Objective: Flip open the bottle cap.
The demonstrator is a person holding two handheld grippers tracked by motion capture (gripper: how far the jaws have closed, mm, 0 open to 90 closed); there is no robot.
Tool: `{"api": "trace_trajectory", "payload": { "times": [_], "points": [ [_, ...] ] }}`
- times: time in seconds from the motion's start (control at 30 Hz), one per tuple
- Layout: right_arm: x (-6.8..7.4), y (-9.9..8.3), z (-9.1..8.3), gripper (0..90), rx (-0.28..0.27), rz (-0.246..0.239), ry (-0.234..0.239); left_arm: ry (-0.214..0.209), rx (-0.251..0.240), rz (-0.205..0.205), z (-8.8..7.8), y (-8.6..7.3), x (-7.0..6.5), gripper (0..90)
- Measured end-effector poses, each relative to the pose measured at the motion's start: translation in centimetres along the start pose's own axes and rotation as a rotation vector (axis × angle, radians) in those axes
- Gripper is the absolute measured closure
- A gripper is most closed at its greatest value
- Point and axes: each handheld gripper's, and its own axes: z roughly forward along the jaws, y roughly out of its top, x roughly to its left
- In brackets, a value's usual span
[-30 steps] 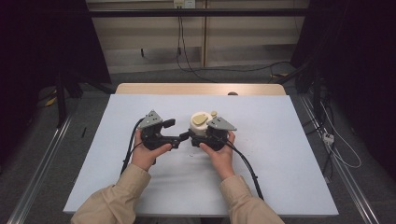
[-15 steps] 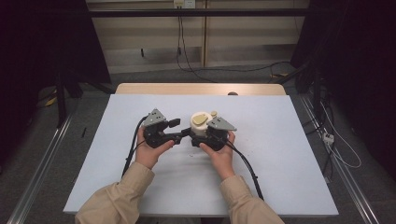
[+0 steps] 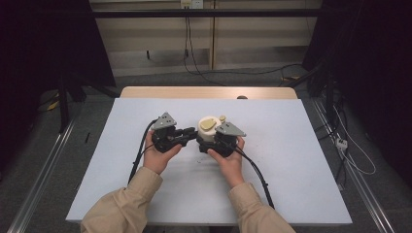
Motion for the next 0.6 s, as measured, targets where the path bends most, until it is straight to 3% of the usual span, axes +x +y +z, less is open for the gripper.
{"api": "trace_trajectory", "payload": {
  "times": [0.4,0.6],
  "points": [
    [0.01,-0.07,-0.01,5.6,-0.003,0.002,0.0,-0.018,0.026,0.006,0.52,0.35,-0.03,89.9],
    [0.01,-0.09,-0.01,5.5,-0.004,0.003,-0.001,-0.021,0.035,0.005,0.81,0.52,-0.13,90.0]
  ]
}}
